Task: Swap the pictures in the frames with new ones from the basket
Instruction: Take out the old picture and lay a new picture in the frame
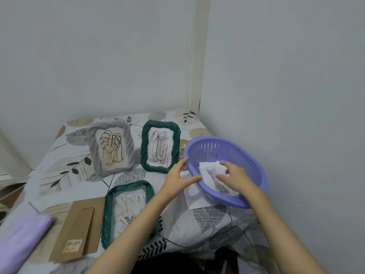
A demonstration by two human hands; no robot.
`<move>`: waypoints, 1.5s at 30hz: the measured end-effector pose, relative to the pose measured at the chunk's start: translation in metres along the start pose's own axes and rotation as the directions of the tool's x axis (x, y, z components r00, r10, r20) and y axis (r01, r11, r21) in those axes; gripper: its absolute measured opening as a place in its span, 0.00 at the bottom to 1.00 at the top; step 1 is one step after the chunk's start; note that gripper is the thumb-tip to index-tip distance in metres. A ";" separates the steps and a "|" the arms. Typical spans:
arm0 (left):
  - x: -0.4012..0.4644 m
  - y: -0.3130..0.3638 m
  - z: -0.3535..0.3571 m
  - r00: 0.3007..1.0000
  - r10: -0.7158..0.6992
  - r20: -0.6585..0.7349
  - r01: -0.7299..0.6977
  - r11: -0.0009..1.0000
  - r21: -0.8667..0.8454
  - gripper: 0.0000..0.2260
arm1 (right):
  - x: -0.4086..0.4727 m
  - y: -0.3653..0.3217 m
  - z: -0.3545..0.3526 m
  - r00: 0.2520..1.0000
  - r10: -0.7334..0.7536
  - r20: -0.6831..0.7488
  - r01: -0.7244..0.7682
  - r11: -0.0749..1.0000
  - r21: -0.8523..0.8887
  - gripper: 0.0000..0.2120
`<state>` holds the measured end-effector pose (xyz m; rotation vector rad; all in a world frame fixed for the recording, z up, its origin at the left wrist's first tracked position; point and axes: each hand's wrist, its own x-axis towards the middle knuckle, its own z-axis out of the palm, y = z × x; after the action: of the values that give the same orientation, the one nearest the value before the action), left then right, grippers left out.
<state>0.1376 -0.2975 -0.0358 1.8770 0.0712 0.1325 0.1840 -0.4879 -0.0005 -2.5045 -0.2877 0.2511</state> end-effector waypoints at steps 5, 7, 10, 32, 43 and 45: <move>-0.001 -0.002 -0.001 1.000 0.000 -0.016 0.001 0.998 0.058 0.35 | 0.025 0.013 0.005 0.925 0.322 0.203 -0.248 0.915 -0.319 0.48; -0.002 -0.001 -0.002 1.000 0.001 -0.017 0.001 0.997 0.079 0.35 | 0.026 0.013 0.006 0.926 0.339 0.168 -0.282 0.914 -0.293 0.45; -0.003 0.000 -0.002 1.000 0.007 -0.011 -0.007 0.997 0.078 0.35 | 0.024 0.012 0.004 0.937 0.347 0.038 -0.326 0.911 -0.252 0.29; -0.043 0.049 -0.034 0.998 -0.055 0.021 0.056 0.780 -0.623 0.20 | -0.052 -0.048 0.038 0.911 -0.389 -0.135 0.406 0.903 0.142 0.22; -0.090 0.006 -0.100 0.996 -0.083 -0.029 0.052 0.821 -0.569 0.26 | -0.050 -0.095 0.075 0.950 -0.194 -0.246 0.312 0.663 0.680 0.12; -0.097 0.002 -0.108 0.997 -0.082 -0.016 0.059 0.832 -0.551 0.25 | -0.048 -0.102 0.080 0.954 -0.204 -0.220 0.300 0.624 0.722 0.13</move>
<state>0.0275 -0.2072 -0.0068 1.2881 0.1161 0.1227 0.1040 -0.3754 0.0008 -1.6087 -0.3895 0.0735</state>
